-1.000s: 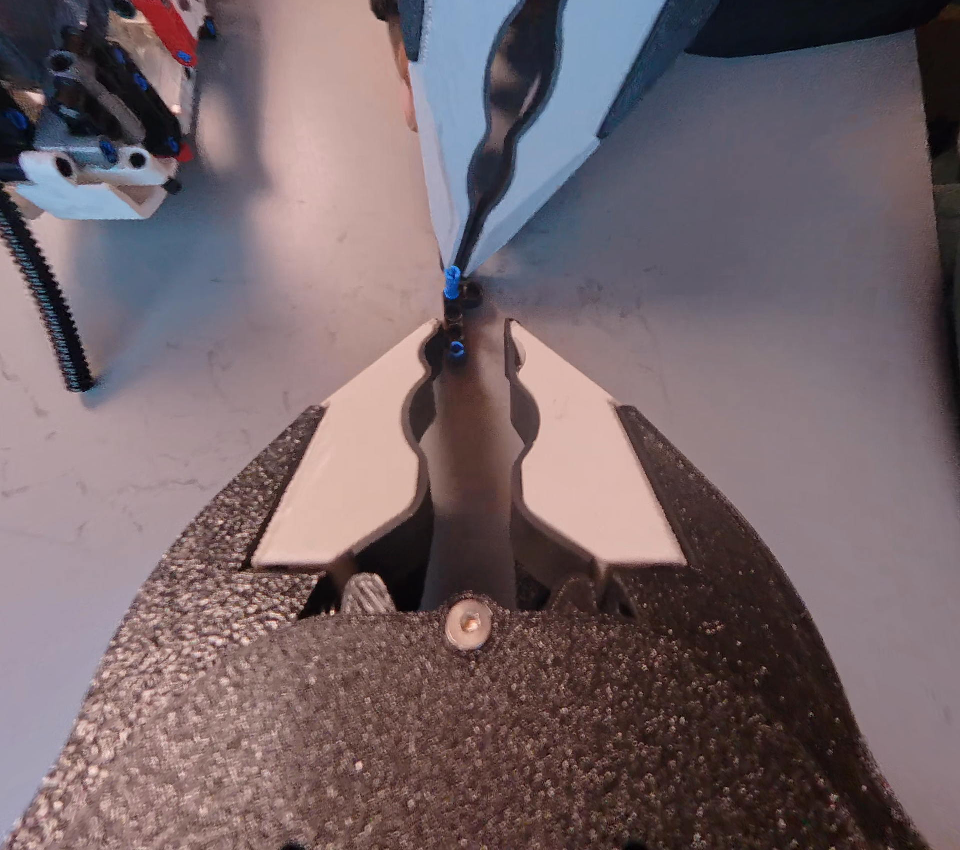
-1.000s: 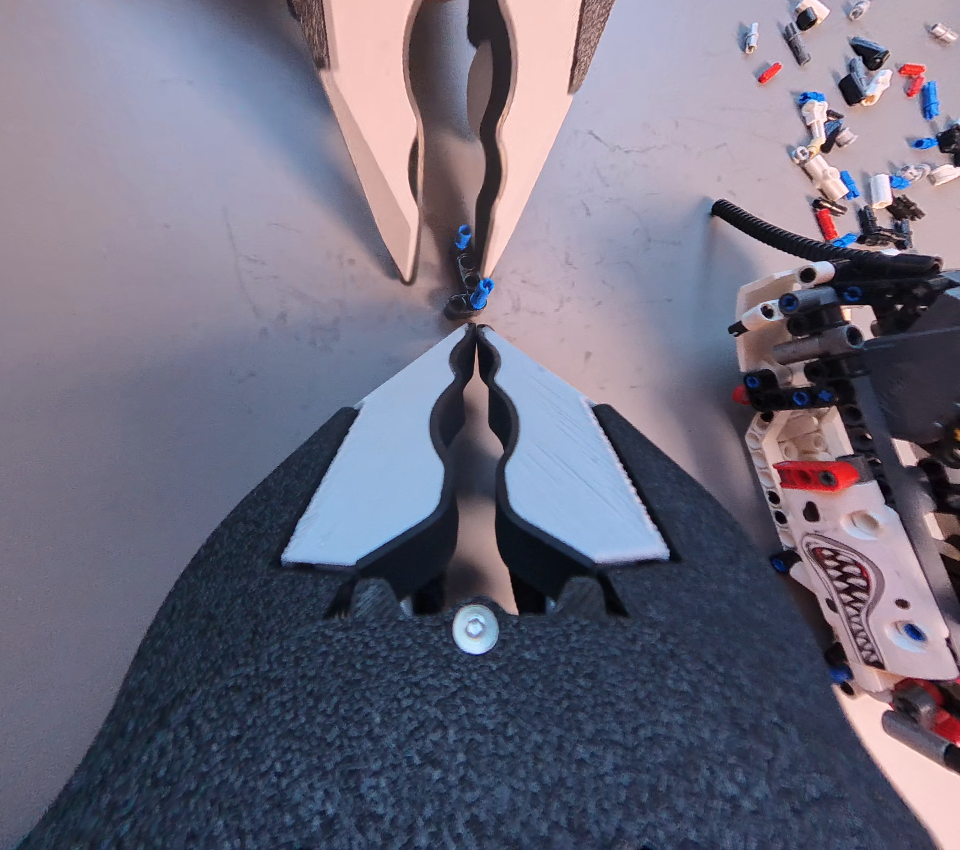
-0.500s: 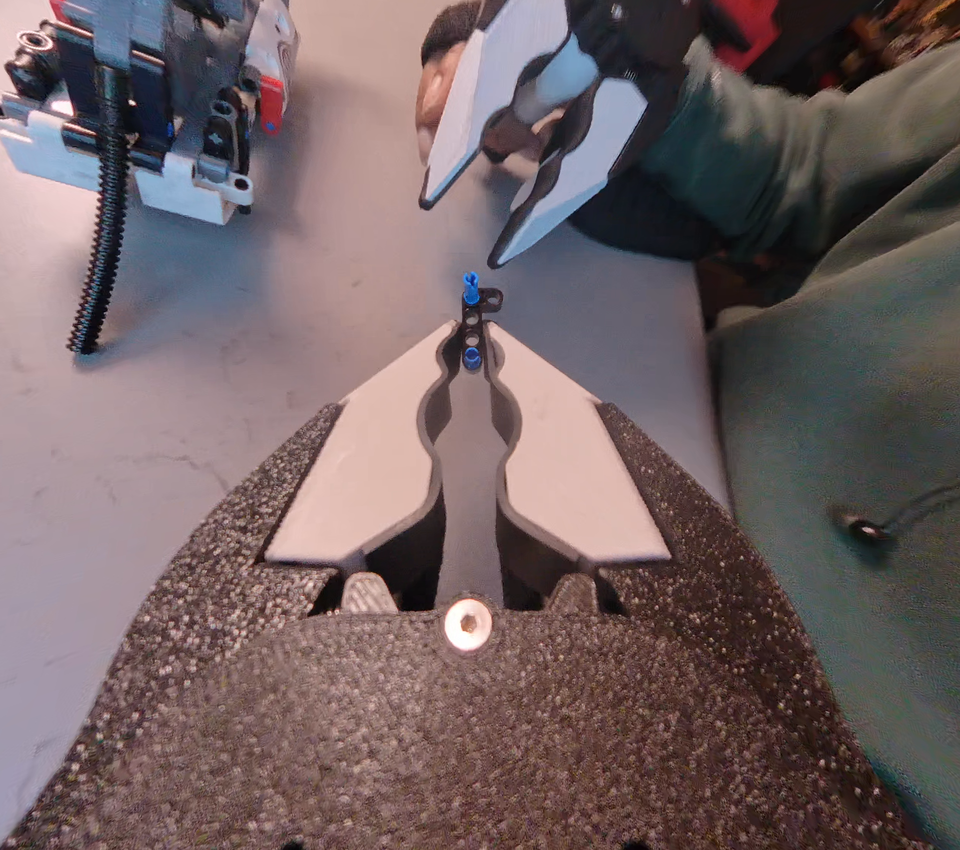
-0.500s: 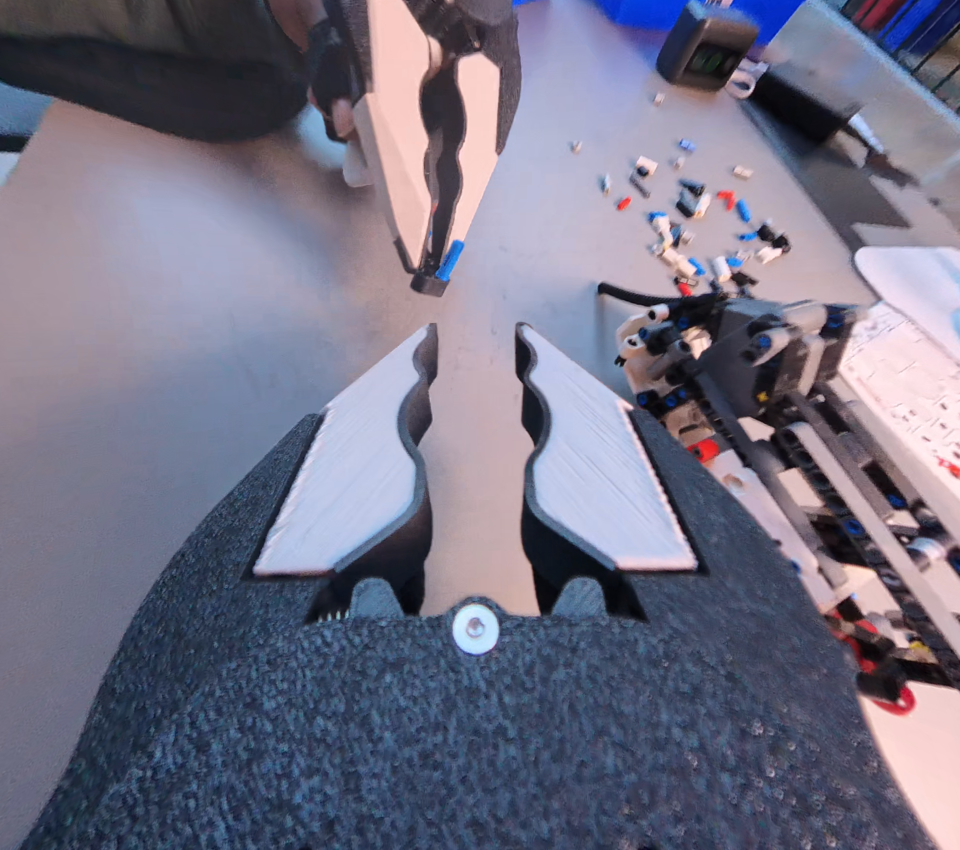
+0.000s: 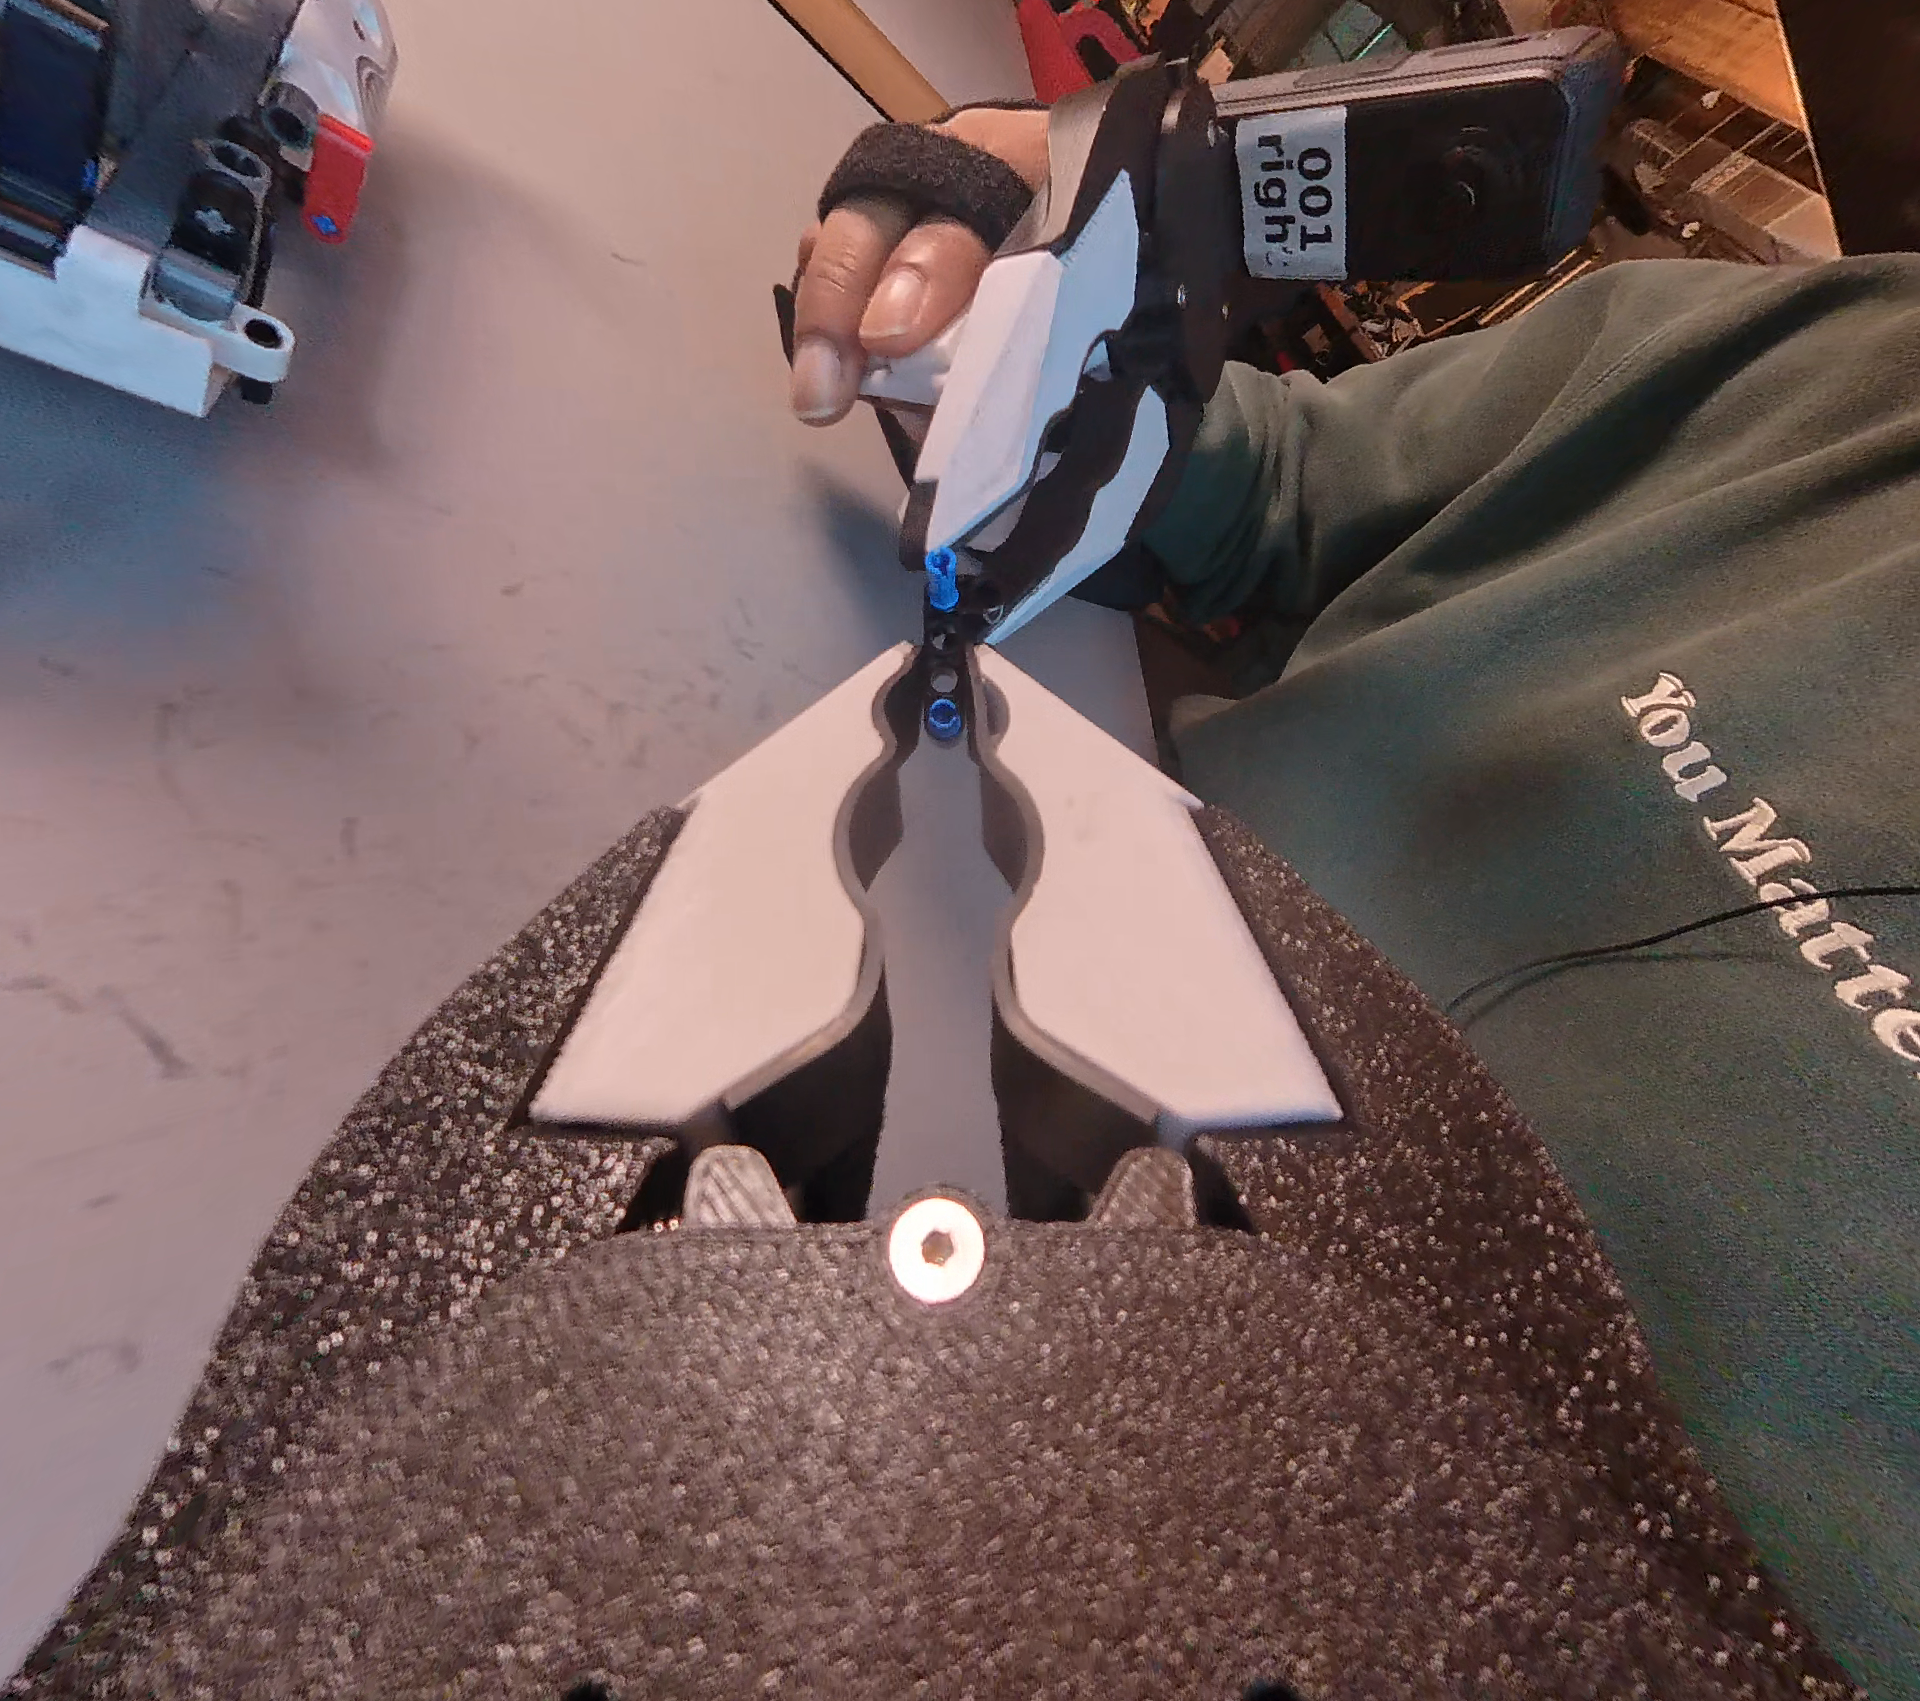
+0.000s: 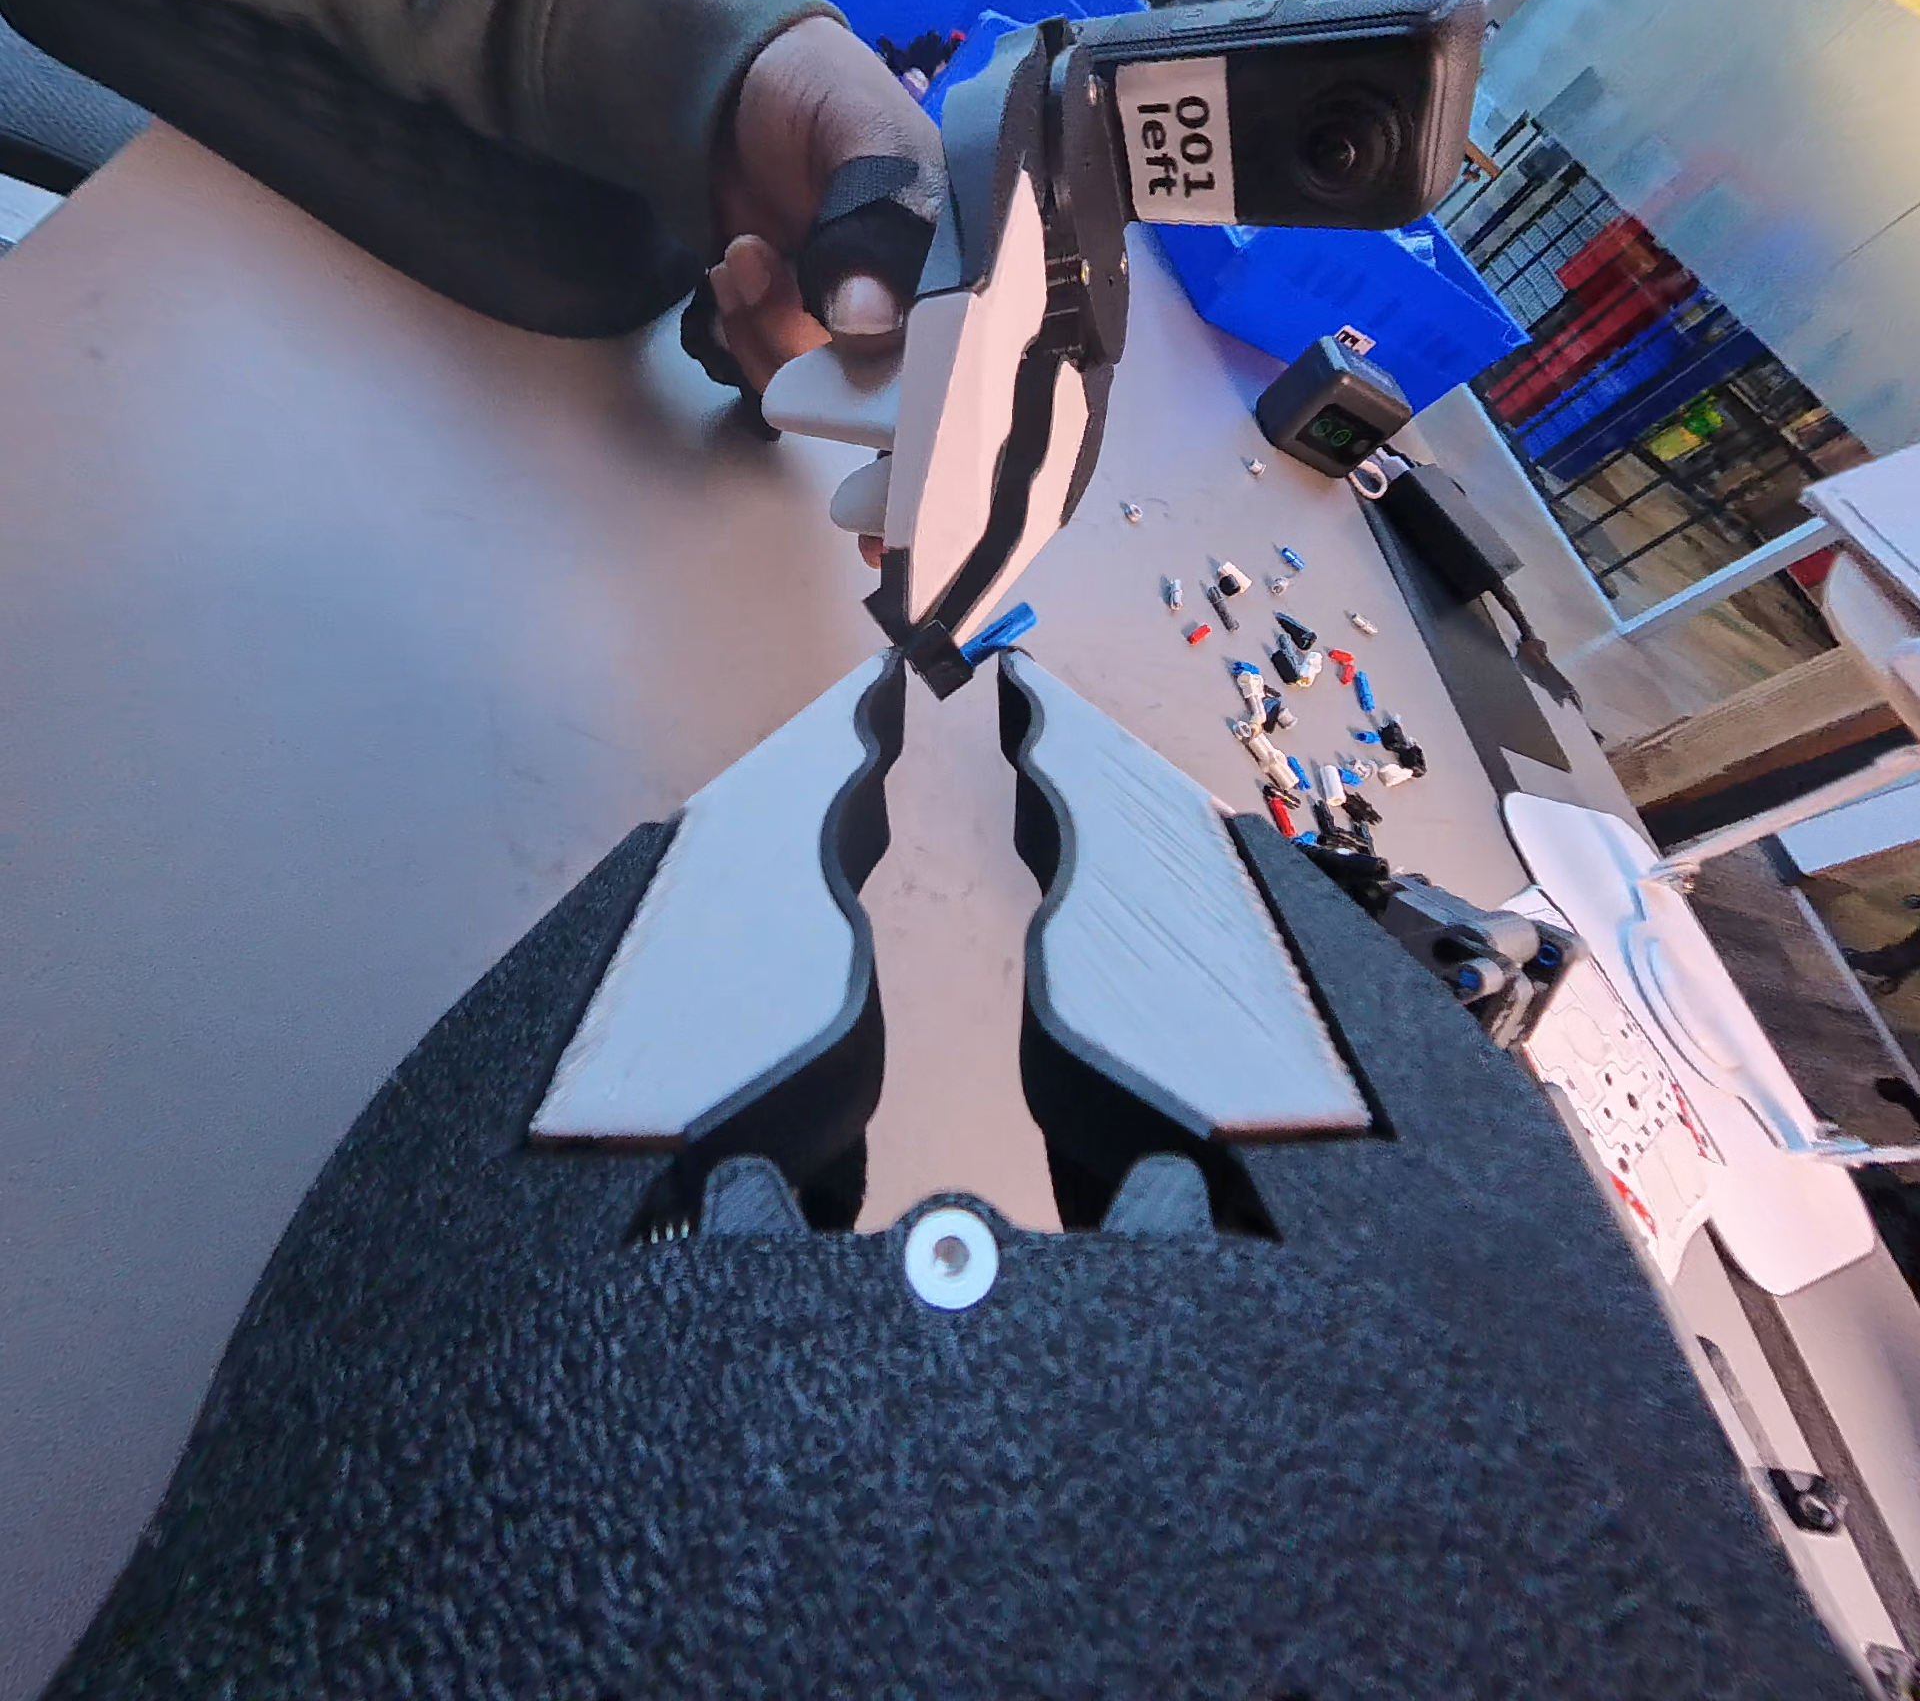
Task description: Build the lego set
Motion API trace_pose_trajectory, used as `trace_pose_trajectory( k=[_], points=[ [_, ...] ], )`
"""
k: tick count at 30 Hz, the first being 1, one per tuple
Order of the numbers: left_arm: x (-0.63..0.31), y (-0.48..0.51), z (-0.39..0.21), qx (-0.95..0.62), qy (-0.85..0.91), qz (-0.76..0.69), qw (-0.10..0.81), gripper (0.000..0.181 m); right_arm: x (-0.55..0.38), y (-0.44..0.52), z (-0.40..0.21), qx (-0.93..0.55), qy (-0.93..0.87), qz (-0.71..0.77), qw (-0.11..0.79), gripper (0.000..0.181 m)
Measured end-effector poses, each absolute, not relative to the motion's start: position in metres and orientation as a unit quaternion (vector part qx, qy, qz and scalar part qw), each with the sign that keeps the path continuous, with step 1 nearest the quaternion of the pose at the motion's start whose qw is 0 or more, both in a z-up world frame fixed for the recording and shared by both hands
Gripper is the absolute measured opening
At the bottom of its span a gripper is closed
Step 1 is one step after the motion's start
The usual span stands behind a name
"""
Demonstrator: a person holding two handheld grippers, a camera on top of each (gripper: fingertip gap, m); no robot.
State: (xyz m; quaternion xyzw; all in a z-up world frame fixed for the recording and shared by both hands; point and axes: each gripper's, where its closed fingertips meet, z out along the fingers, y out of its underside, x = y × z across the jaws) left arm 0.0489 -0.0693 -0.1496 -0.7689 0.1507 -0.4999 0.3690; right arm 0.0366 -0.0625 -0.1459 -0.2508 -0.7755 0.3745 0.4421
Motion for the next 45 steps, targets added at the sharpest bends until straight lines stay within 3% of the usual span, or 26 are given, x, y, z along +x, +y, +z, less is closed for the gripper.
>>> trace_pose_trajectory(
  k=[14,20,25,39,45],
  points=[
    [0.044,-0.064,-0.152,-0.781,0.140,-0.466,0.392,0.011,0.037,-0.053,-0.152,-0.322,-0.754,0.422,0.387,0.012],
    [0.033,-0.056,-0.144,-0.779,0.157,-0.404,0.454,0.022,0.035,-0.037,-0.141,-0.369,-0.718,0.451,0.381,0.012],
    [0.036,-0.051,-0.143,-0.781,0.181,-0.347,0.487,0.021,0.034,-0.029,-0.135,-0.409,-0.685,0.484,0.358,0.012],
    [0.045,-0.057,-0.133,-0.752,0.138,-0.453,0.459,0.009,0.035,-0.046,-0.131,-0.374,-0.693,0.494,0.368,0.011],
    [0.028,-0.053,-0.129,-0.745,0.105,-0.464,0.467,0.008,0.036,0.025,-0.122,-0.373,-0.756,0.344,0.414,0.031]
  ],
)
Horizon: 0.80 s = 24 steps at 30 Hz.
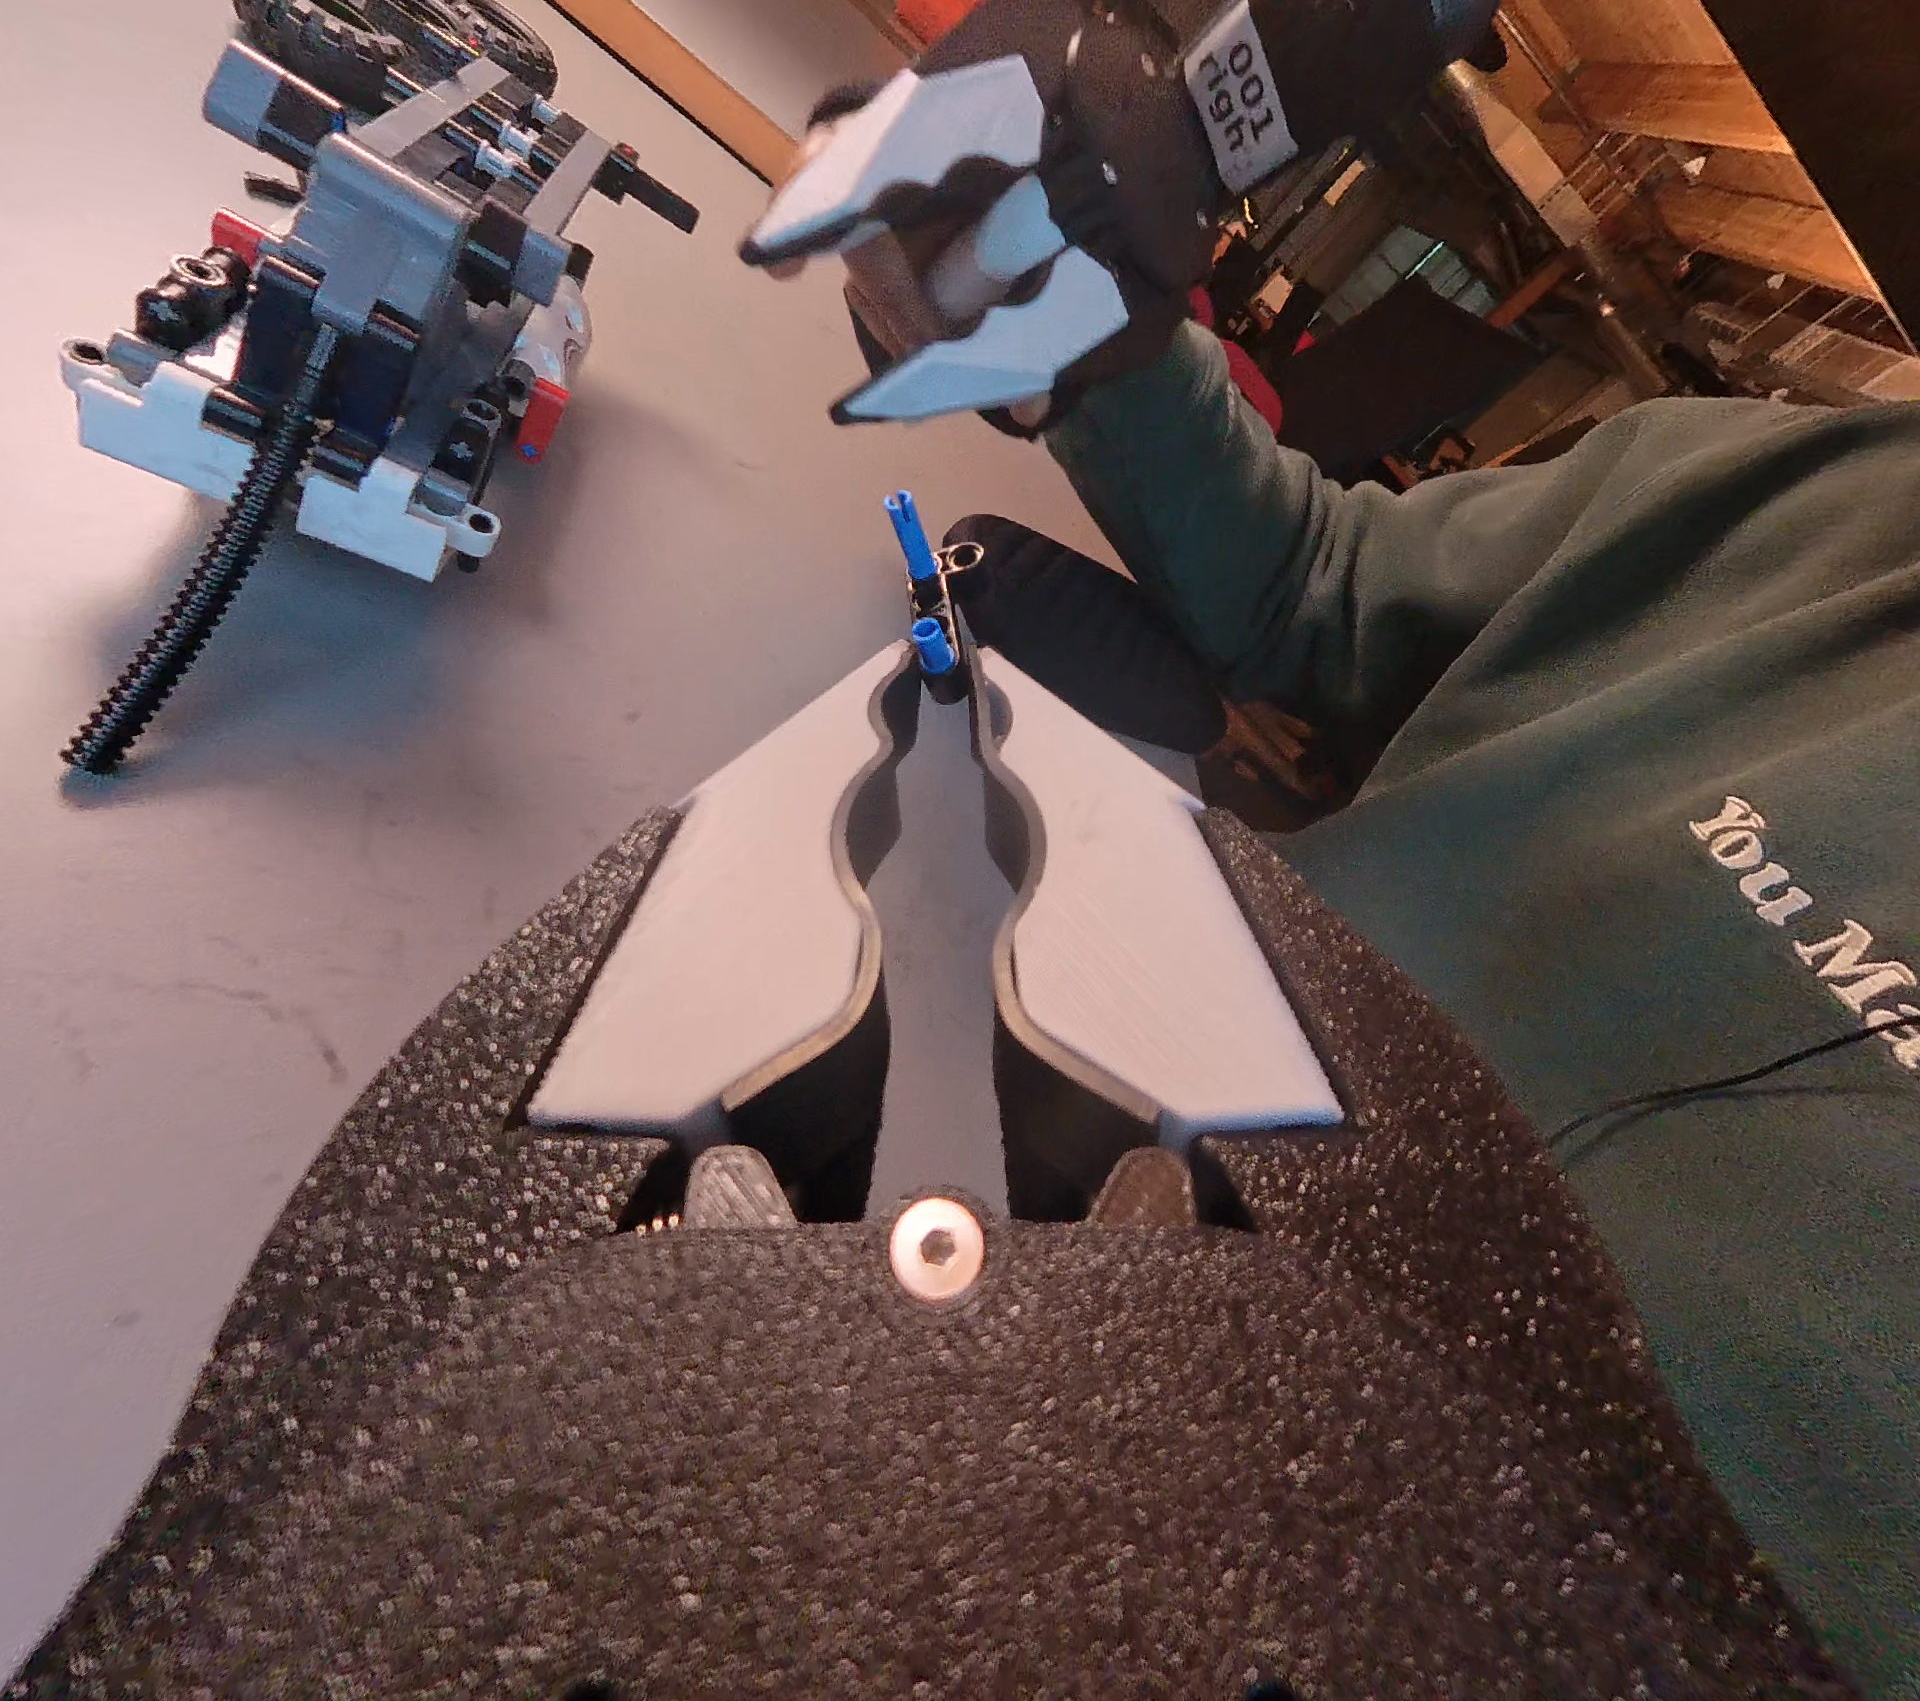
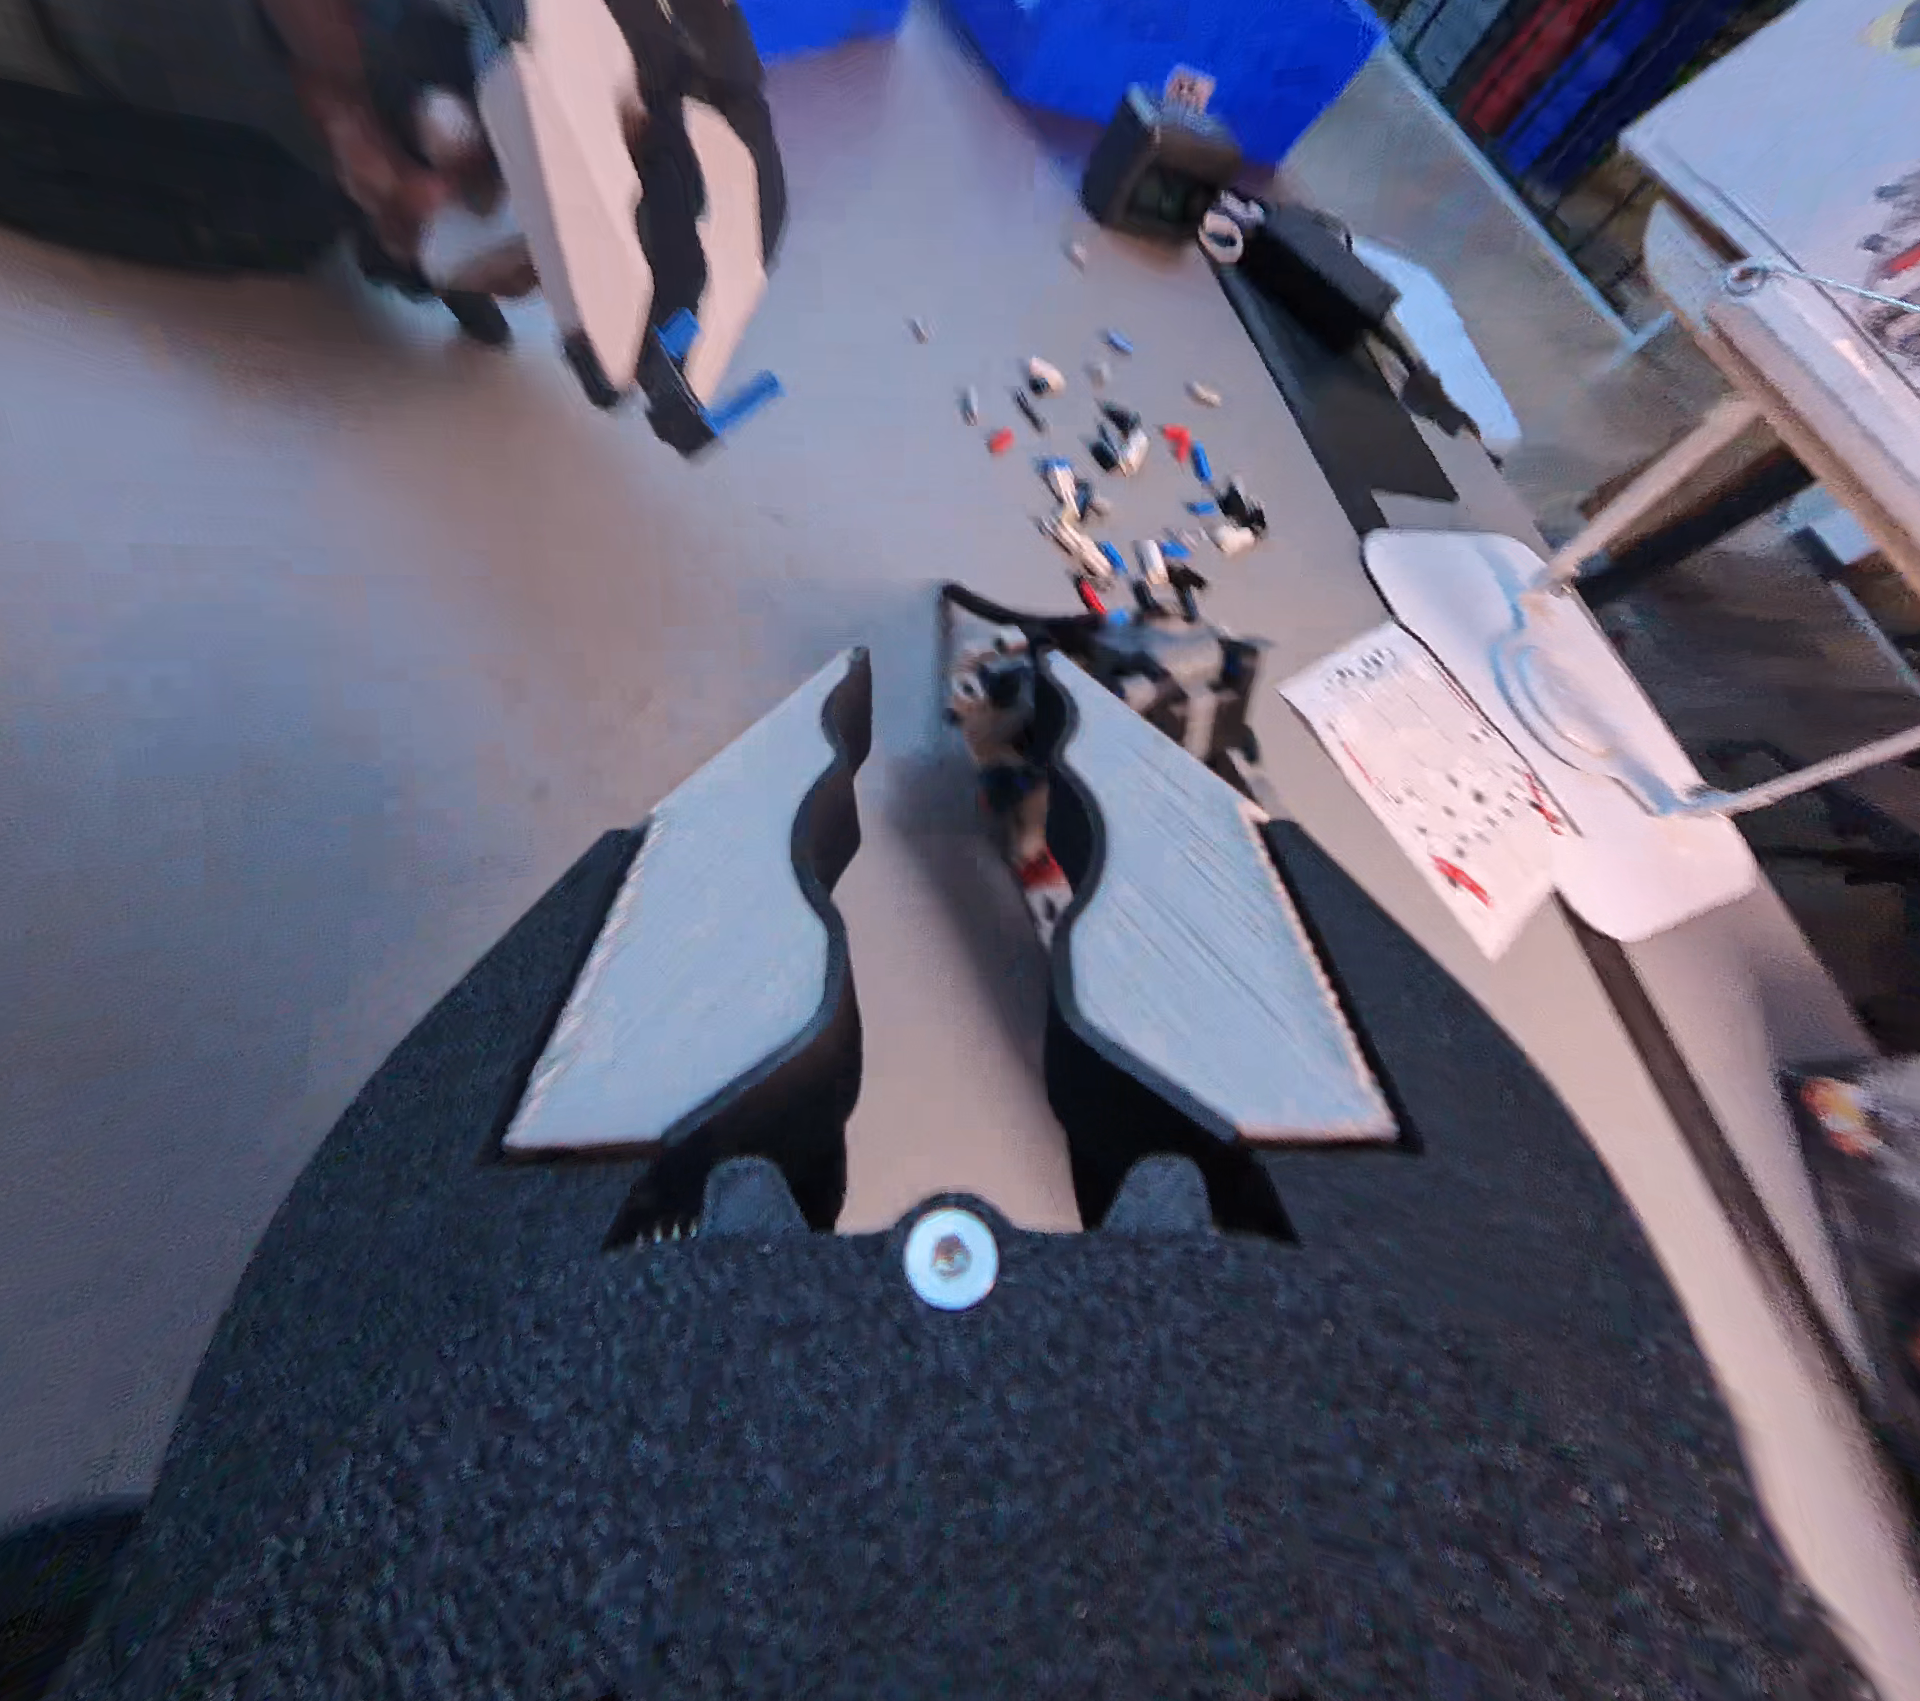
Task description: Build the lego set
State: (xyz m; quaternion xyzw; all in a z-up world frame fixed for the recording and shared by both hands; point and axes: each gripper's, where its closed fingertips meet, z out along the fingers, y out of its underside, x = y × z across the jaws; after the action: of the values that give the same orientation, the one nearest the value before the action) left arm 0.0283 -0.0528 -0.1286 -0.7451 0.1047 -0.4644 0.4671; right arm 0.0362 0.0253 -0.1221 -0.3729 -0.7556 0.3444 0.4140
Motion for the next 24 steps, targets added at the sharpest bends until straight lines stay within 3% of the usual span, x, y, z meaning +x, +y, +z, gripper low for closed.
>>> trace_pose_trajectory(
  k=[3,7,11,18,24],
  points=[
    [0.025,-0.053,-0.126,-0.736,0.090,-0.484,0.464,0.008,0.035,0.090,-0.139,-0.378,-0.834,0.187,0.357,0.044],
    [0.018,-0.053,-0.119,-0.715,0.058,-0.517,0.466,0.008,0.021,0.133,-0.158,-0.409,-0.875,0.125,0.226,0.062],
    [0.005,-0.053,-0.119,-0.717,0.042,-0.505,0.479,0.008,0.017,0.125,-0.182,-0.404,-0.900,0.123,0.108,0.054],
    [-0.024,-0.057,-0.096,-0.697,0.023,-0.485,0.527,0.007,0.005,0.064,-0.181,-0.376,-0.916,0.111,0.088,0.048],
    [-0.008,-0.068,-0.079,-0.666,0.043,-0.536,0.517,0.008,-0.012,-0.005,-0.180,-0.363,-0.916,0.124,0.112,0.048]
  ],
)
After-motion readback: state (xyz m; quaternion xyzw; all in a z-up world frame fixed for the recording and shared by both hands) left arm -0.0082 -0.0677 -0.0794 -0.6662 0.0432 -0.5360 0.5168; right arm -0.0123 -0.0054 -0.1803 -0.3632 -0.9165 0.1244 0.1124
